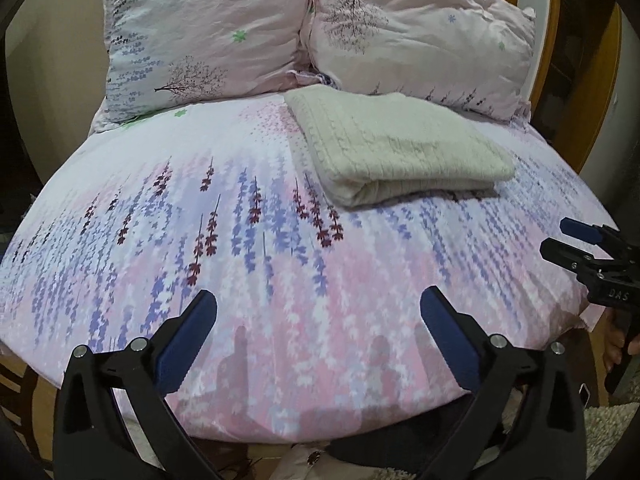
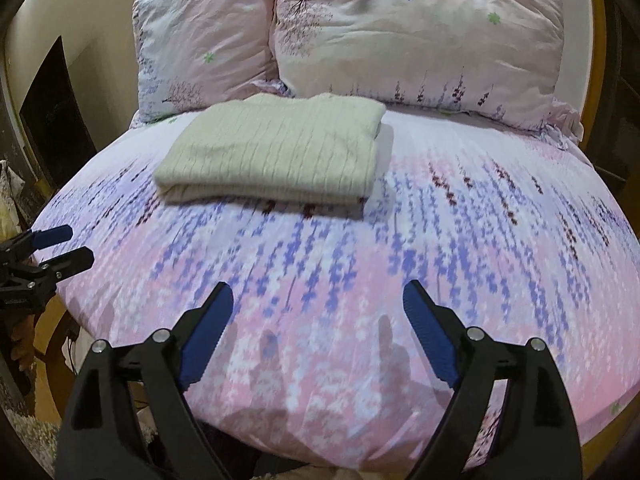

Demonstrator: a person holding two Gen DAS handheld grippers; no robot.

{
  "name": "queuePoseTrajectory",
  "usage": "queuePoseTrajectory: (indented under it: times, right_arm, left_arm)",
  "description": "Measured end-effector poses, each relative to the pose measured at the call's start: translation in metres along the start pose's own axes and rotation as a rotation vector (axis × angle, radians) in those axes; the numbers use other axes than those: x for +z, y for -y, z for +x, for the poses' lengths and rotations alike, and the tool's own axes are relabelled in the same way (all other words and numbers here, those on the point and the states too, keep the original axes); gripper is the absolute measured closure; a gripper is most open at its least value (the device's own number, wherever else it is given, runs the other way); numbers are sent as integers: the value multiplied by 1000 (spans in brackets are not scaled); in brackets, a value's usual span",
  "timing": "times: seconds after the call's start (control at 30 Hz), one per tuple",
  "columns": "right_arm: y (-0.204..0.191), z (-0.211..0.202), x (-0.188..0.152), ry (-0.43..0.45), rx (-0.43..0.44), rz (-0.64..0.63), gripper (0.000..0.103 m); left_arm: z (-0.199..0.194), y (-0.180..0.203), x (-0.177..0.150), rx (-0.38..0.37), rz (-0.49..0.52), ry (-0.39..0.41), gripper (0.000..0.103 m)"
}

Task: Fold small clothes

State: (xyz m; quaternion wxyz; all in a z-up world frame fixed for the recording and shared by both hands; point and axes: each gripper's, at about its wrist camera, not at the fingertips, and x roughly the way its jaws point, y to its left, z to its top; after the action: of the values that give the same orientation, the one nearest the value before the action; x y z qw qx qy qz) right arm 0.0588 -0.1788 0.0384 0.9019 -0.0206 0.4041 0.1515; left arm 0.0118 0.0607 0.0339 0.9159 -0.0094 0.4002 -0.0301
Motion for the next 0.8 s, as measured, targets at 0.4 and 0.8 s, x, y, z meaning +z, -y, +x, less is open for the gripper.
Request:
queuePoseTrajectory:
  times: [0.4, 0.8]
  right_arm:
    - [-5, 12, -11, -82, -32, -23, 16]
    - [-1, 18, -16, -103, -70, -32, 8]
  left_arm:
    - [12, 12, -9, 57, 25, -80, 1]
    - [22, 13, -14, 69, -5, -125, 1]
